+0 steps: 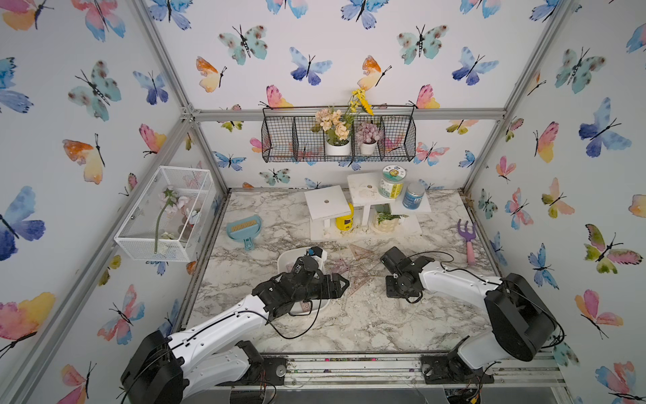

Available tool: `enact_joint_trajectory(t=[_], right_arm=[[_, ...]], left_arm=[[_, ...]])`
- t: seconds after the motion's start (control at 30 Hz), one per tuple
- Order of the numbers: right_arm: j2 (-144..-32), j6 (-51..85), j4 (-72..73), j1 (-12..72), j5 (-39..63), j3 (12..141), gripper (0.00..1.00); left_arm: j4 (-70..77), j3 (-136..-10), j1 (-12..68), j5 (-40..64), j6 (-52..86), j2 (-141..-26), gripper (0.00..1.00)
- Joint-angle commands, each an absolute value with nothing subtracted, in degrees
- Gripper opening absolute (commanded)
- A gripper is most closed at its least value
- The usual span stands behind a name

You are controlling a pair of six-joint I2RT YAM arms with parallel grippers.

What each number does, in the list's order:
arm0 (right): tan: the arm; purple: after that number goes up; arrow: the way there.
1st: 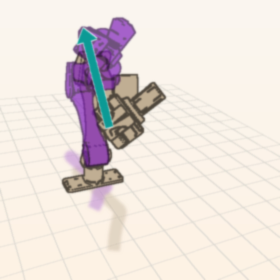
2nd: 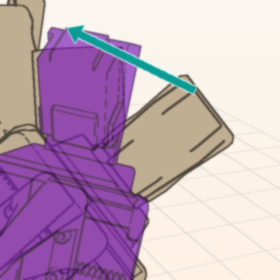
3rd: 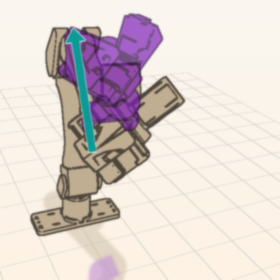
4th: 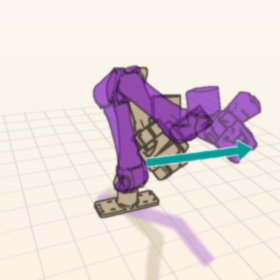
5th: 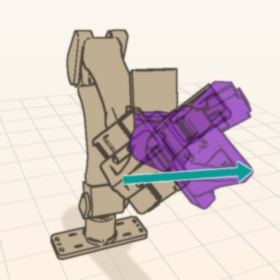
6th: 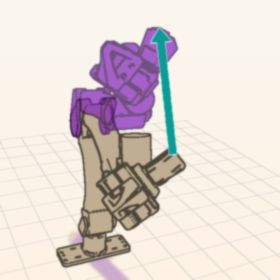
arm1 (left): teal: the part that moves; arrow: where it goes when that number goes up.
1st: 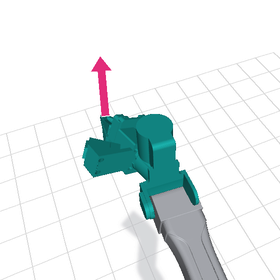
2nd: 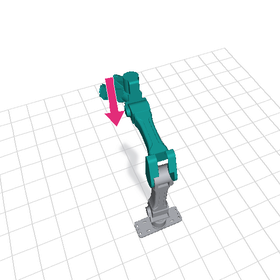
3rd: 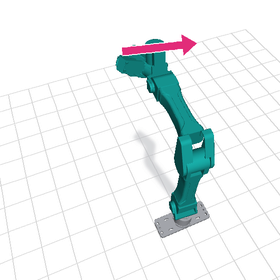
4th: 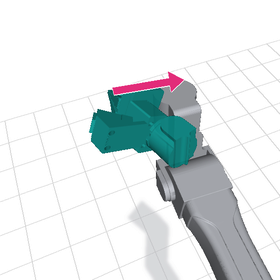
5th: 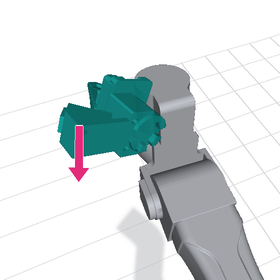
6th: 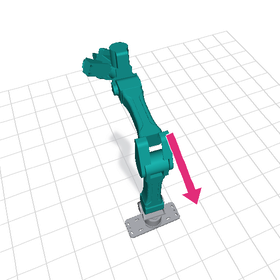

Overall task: Put the scattered rulers into the storage box
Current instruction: Pick up the ruler from the center of the board, then place the ruler in the storage box.

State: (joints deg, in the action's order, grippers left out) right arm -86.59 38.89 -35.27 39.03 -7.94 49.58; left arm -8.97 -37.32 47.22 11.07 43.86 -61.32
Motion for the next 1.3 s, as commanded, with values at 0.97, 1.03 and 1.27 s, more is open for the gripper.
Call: enact_joint_trajectory(t=[0.97,1.03,1.27], right_arm=[[-109.5,36.0,-25.9,56.5,18.3,85.4,0.01],[-110.0,36.1,-25.3,56.9,18.2,85.3,0.01],[-112.0,36.0,-24.9,57.3,17.7,86.5,0.03]], left_arm=[[-25.1,-36.2,16.1,18.5,38.1,-40.2,0.88],[-25.2,-36.1,16.0,18.5,38.0,-40.2,0.88],[-24.6,-35.9,16.0,18.5,38.1,-40.4,0.88]])
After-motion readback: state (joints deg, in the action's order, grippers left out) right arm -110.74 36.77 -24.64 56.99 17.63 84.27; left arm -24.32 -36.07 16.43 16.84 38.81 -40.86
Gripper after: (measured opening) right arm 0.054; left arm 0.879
